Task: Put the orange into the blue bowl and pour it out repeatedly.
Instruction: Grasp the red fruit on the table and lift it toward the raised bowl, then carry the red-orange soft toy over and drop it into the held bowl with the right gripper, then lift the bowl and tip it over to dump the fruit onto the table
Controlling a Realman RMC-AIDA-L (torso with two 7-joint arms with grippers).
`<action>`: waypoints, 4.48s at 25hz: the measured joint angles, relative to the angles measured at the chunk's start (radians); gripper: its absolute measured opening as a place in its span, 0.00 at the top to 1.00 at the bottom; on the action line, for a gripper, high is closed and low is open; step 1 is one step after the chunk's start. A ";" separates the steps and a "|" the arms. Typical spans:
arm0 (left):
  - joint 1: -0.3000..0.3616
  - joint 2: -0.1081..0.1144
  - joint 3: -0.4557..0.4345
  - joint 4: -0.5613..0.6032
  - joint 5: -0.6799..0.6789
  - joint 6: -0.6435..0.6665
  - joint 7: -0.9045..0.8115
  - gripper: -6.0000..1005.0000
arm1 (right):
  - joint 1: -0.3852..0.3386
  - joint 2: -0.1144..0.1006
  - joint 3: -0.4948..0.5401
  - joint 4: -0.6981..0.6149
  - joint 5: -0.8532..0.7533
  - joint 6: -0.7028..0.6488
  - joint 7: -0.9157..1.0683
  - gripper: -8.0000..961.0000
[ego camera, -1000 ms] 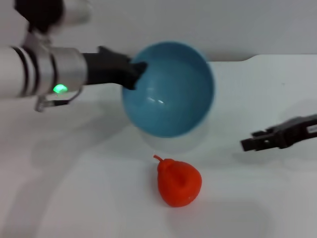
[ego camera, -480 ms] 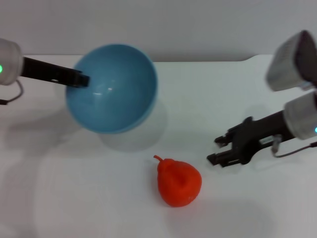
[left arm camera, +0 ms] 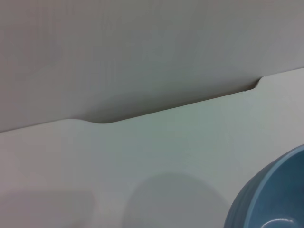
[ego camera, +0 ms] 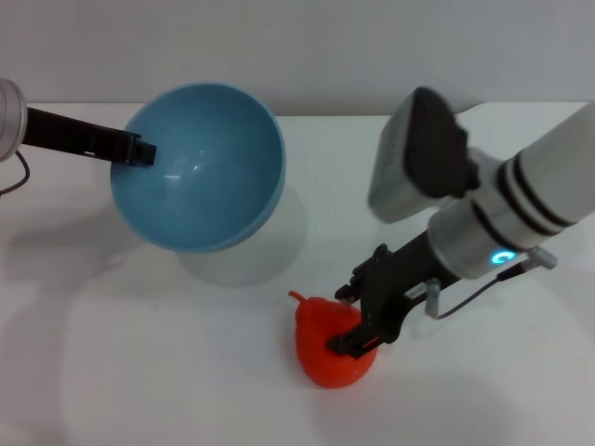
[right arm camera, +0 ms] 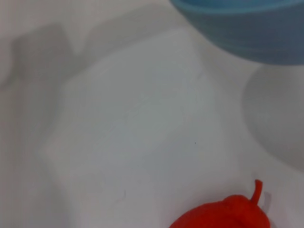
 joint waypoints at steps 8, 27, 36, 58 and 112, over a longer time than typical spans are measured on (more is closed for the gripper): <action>-0.007 0.000 0.006 -0.004 0.000 0.010 -0.002 1.00 | 0.011 0.002 -0.089 0.064 -0.008 0.106 0.047 0.32; -0.013 0.001 0.032 -0.007 0.023 0.039 -0.003 1.00 | -0.101 0.000 -0.010 0.002 0.004 0.126 0.073 0.71; -0.047 -0.003 0.067 -0.024 0.084 0.061 -0.003 1.00 | -0.230 0.004 0.276 -0.149 0.032 -0.032 0.024 0.86; -0.259 -0.019 0.436 -0.170 -0.018 0.038 -0.136 1.00 | -0.241 -0.002 0.470 -0.313 0.350 -0.312 -0.226 0.97; 0.280 -0.009 0.974 0.353 0.474 -0.725 0.144 1.00 | -0.303 -0.036 0.927 -0.161 -0.097 -0.475 0.043 0.43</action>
